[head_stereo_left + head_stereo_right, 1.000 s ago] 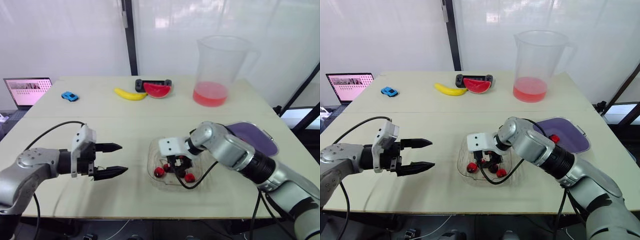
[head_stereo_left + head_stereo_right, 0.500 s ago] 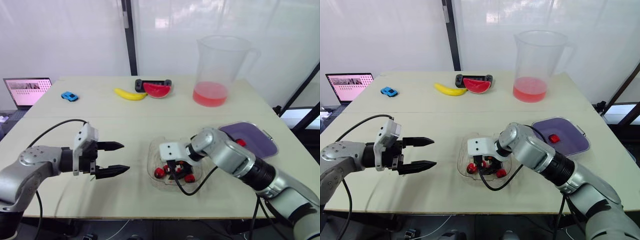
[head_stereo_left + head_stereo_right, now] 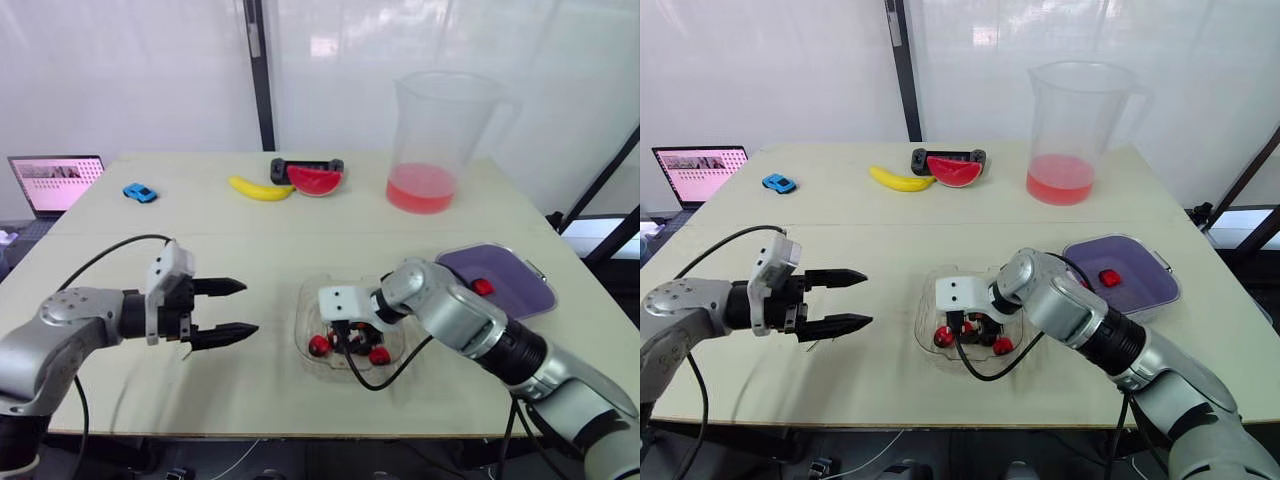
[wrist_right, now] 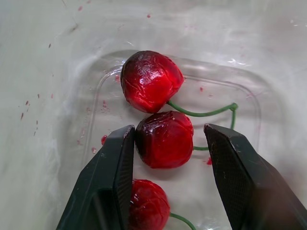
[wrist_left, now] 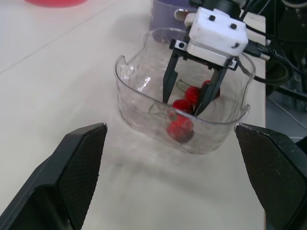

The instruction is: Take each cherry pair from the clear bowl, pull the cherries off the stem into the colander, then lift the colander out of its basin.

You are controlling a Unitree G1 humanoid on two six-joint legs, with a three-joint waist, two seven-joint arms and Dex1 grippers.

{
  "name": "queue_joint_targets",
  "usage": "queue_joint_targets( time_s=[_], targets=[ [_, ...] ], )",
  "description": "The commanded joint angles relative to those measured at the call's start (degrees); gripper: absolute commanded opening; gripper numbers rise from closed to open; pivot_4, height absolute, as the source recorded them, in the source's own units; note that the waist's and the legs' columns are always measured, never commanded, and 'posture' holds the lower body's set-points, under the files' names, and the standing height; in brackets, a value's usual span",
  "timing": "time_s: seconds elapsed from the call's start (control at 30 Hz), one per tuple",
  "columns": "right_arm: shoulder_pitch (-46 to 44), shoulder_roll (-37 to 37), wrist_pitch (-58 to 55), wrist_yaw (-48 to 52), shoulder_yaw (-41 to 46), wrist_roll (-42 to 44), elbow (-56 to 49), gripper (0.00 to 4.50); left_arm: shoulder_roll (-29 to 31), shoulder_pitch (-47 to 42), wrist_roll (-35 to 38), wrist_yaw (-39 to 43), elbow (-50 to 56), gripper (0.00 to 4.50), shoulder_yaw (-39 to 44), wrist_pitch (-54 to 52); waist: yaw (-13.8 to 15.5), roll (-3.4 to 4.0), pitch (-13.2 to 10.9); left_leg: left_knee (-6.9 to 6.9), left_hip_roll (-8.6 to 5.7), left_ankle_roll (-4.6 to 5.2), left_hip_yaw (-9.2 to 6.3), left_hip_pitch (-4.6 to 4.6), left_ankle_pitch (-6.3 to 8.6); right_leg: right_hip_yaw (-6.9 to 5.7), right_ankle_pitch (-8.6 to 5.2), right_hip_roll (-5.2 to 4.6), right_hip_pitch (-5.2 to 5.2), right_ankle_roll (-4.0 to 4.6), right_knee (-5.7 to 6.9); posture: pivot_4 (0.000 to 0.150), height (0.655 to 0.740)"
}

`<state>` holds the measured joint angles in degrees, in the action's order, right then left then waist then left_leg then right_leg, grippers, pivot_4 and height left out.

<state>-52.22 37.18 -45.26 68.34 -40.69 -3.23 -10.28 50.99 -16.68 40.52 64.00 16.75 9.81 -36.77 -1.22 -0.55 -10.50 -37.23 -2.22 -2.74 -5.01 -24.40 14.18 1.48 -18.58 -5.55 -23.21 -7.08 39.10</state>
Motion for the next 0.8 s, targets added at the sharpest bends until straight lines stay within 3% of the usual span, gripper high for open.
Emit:
queue_joint_targets(
  time_s=[0.03, 0.1, 0.33, 0.57, 0.8],
  targets=[
    [-0.7, 0.4, 0.7, 0.4, 1.5, -0.6, -2.0, 1.89, -0.2, -1.2, 0.0, 0.5, -0.1, 4.50, 0.1, 1.0, 0.0, 0.00, 0.0, 0.00, 0.00, 0.00, 0.00, 0.00, 0.00, 0.00, 0.00, 0.00, -0.01, 0.00, 0.00, 0.150, 0.7400],
    [-0.7, 0.7, 0.6, 1.1, 1.1, -0.7, -2.0, 1.15, -0.4, -1.4, -0.4, 0.7, -0.5, 4.50, -0.2, 1.3, 0.0, 0.00, 0.0, 0.00, 0.00, 0.00, 0.00, 0.00, 0.00, 0.00, 0.00, 0.00, -0.01, 0.00, 0.01, 0.150, 0.7400],
    [-2.7, 0.9, 1.7, 2.3, 2.5, -1.3, -1.7, 1.15, -0.8, -2.2, -1.6, 1.2, -2.1, 4.50, -1.4, 2.0, 0.0, 0.00, 0.0, -0.01, -0.01, -0.01, 0.00, 0.00, 0.00, 0.00, 0.00, 0.00, 0.00, 0.00, 0.01, 0.150, 0.7400],
    [-0.9, 6.0, 11.1, 4.0, 12.1, 2.6, -8.8, 1.15, -2.6, -3.3, -0.6, 0.1, -6.3, 4.50, 0.1, 1.0, 0.1, -0.01, 0.0, -0.02, -0.01, -0.01, 0.00, 0.00, 0.00, -0.01, 0.00, -0.01, 0.01, 0.00, 0.01, 0.150, 0.7400],
    [4.6, 1.1, 15.1, -5.6, 26.9, 9.5, -15.9, 1.15, -10.8, -10.6, 16.2, -11.0, -11.5, 4.50, 10.4, -11.5, 0.1, -0.10, 0.1, -0.05, 0.05, -0.01, -0.05, 0.01, -0.01, -0.02, 0.00, 0.01, 0.03, 0.00, 0.07, 0.150, 0.7400]
  ],
)
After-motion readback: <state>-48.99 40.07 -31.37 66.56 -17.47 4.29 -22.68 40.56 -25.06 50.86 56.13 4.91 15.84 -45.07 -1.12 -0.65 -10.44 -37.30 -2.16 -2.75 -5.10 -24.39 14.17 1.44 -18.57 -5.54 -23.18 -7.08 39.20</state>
